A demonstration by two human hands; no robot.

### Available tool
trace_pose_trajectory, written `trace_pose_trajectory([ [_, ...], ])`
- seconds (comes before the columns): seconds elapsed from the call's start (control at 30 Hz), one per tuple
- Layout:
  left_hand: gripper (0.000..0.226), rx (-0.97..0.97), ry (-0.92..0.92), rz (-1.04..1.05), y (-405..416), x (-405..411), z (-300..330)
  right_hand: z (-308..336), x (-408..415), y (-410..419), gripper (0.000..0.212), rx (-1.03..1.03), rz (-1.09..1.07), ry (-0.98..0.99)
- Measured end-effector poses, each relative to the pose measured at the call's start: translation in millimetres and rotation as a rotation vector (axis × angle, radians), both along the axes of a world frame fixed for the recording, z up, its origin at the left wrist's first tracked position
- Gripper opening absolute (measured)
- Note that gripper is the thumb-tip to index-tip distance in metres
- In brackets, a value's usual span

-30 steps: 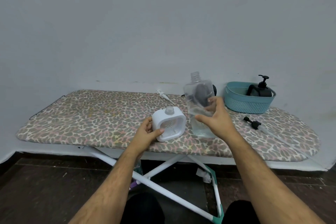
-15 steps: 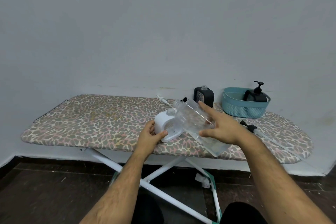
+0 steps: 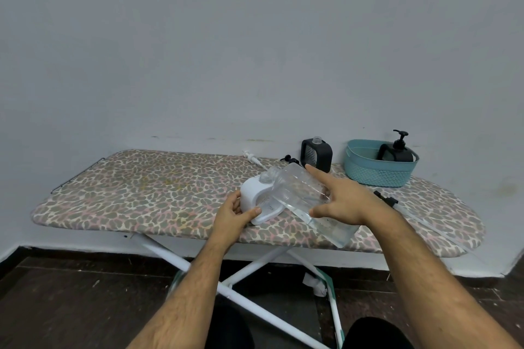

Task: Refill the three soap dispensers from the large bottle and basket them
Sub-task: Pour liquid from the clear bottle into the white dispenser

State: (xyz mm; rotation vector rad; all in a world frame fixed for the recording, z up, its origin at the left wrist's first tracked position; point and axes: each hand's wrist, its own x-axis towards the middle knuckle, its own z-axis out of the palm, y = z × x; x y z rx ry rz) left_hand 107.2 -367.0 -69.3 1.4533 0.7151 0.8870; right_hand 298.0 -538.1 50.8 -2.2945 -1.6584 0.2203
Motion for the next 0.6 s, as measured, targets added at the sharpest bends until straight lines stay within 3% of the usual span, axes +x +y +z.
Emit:
trace_pose_trajectory([
  [0.6, 0.061, 0.018, -0.002, 0.018, 6, 1, -7, 14, 0, 12, 0.100, -0.074, -0.020, -0.193],
])
